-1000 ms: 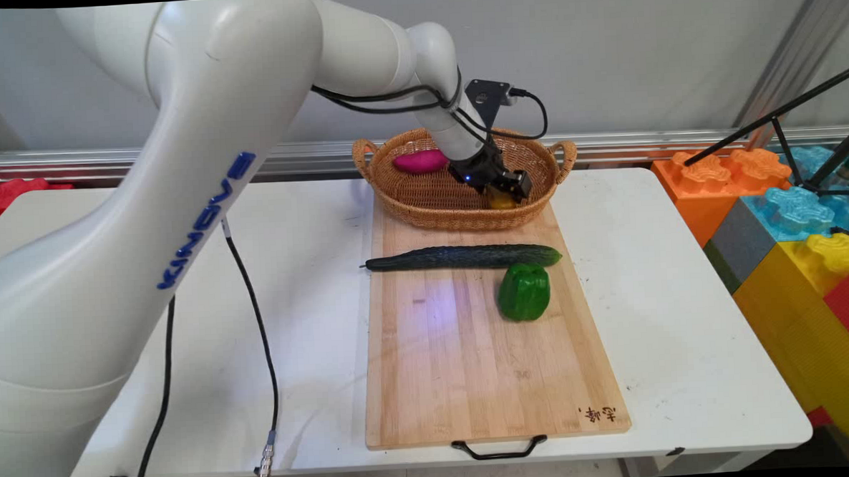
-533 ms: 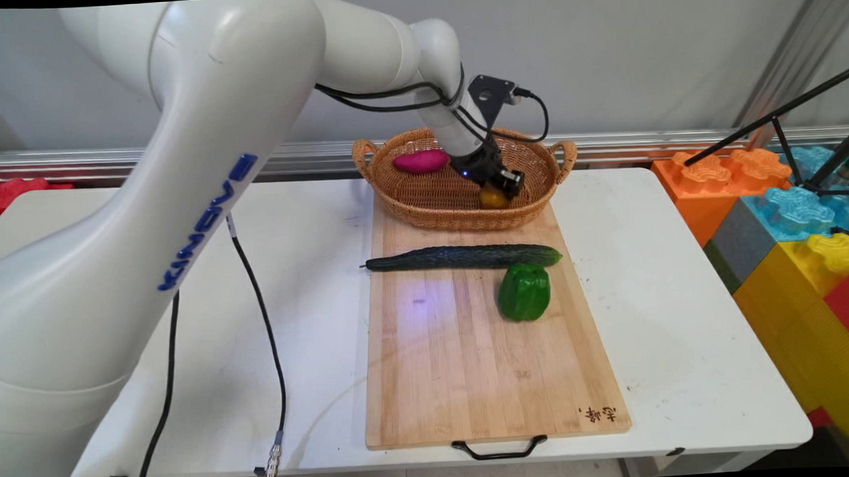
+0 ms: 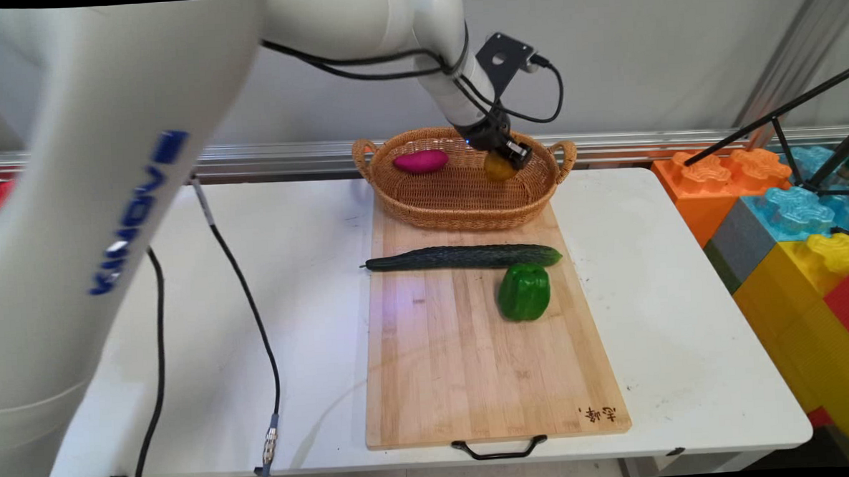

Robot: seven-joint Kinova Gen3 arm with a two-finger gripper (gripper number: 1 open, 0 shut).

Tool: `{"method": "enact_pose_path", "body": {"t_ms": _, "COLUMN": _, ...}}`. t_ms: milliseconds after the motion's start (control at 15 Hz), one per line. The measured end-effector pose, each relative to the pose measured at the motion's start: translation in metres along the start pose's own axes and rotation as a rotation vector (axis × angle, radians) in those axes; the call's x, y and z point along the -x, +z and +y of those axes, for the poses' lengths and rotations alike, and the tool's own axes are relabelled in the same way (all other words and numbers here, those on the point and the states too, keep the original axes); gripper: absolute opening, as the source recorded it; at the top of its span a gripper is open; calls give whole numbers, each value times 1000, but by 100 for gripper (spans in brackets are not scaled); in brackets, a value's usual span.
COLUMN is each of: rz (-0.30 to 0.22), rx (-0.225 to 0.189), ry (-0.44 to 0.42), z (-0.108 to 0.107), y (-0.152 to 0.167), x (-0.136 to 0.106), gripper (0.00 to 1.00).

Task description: Place the picked object on the cutting board

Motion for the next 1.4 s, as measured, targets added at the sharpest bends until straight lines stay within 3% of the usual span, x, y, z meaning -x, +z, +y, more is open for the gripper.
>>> {"method": "enact_pose_path", "body": {"t_ms": 333, "rz": -35, "rx": 35, "ry": 125, "z": 19, "y": -56, "x": 8, "gripper": 0}}
{"method": "enact_pose_path", "body": {"t_ms": 800, "rz": -229, "rx": 163, "ry": 226, "z": 31, "y": -134, "x": 84, "gripper": 0}}
{"method": "enact_pose_path", "body": {"t_ms": 1067, "rz": -278, "rx": 226, "ry": 281, "z": 29, "y": -147, "x": 119, "gripper": 0}}
{"method": "enact_pose_path", "body": {"t_ms": 1400, "rz": -267, "rx": 289, "ry": 349, "z": 23, "y": -132, "x": 151, "gripper": 0}}
